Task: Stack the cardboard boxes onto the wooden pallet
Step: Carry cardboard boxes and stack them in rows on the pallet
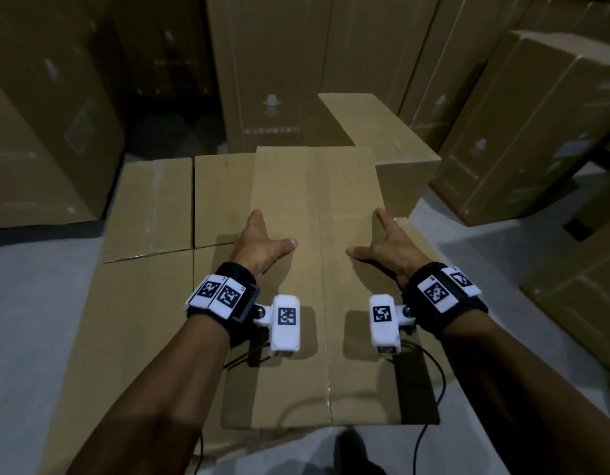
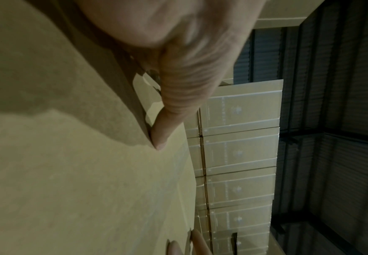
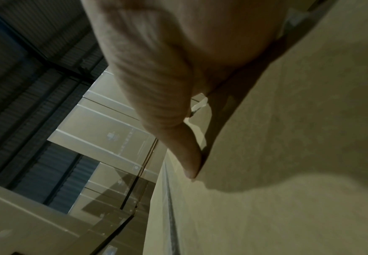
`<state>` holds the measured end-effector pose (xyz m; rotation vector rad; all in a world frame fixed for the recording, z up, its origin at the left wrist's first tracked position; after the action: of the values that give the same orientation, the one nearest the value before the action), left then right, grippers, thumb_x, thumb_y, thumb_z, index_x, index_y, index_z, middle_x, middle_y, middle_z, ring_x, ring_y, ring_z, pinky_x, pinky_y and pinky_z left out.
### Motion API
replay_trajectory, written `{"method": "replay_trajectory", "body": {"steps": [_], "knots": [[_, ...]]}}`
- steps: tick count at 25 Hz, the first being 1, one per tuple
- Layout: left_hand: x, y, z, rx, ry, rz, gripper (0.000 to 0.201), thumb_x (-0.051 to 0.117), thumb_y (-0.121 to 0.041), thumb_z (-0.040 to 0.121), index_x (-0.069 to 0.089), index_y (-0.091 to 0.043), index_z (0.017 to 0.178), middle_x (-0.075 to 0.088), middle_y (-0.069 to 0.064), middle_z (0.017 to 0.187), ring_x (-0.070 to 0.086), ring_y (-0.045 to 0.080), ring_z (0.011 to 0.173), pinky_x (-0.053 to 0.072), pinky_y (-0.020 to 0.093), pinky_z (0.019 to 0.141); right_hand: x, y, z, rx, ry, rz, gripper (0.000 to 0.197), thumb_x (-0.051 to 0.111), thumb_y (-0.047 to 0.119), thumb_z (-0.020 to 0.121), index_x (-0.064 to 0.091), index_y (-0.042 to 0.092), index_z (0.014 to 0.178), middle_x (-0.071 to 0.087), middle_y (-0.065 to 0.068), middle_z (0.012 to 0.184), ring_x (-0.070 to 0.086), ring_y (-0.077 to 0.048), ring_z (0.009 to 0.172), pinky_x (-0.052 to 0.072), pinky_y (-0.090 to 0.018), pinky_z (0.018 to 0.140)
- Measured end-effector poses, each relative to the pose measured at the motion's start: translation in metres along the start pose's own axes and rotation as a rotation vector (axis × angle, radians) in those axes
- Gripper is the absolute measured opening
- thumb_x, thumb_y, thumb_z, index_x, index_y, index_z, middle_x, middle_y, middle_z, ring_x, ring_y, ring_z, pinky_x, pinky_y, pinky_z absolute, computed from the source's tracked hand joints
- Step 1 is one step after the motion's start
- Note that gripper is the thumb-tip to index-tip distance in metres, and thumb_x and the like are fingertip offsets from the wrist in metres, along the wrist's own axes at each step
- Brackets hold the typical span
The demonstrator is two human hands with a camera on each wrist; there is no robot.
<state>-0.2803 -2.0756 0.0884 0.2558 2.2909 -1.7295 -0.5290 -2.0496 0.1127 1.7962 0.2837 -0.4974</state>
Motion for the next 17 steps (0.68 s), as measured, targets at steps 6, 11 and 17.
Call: {"method": "replay_trajectory", "body": {"steps": [6,11,17], "knots": [[0.03,-0.02,0.057,-0.079,-0.07,-0.024,0.094,0.08,-0.015,0.083,0.021,-0.013,0.156,0.029,0.007,0.159,0.031,0.023,0.142,0.027,0.022,0.096,-0.011,0.003,0.096,0.007,0.151,0.053,0.108,0.086,0.014,0.077,0.018,0.024,0.16,0.024,-0.002,0.163,0.027,-0.024,0.147,0.03,-0.037,0.118],[0.06,-0.041,0.104,-0.153,-0.155,0.034,0.1,0.081,-0.016,0.082,0.016,-0.015,0.157,0.024,0.008,0.161,0.027,0.026,0.145,0.028,0.032,0.115,-0.023,-0.001,0.171,0.013,0.263,0.055,0.107,0.084,0.011,0.079,0.015,0.019,0.16,0.022,-0.003,0.164,0.024,-0.021,0.149,0.025,-0.035,0.121],[0.084,-0.042,0.157,-0.199,-0.18,0.134,0.108,0.084,-0.03,0.078,0.013,-0.018,0.158,0.018,0.006,0.164,0.023,0.028,0.148,0.028,0.043,0.119,-0.027,-0.012,0.236,0.017,0.313,0.069,0.108,0.084,0.009,0.078,0.014,0.018,0.16,0.022,-0.003,0.164,0.024,-0.021,0.149,0.027,-0.036,0.121]]}}
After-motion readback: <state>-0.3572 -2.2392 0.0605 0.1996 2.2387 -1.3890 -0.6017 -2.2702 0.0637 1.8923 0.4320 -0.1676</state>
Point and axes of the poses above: each hand's wrist, its own z-axis towards the middle knuckle, its own x-axis out of the palm, y = z × x, the point moved 3 cm from there along z, towards the middle knuckle
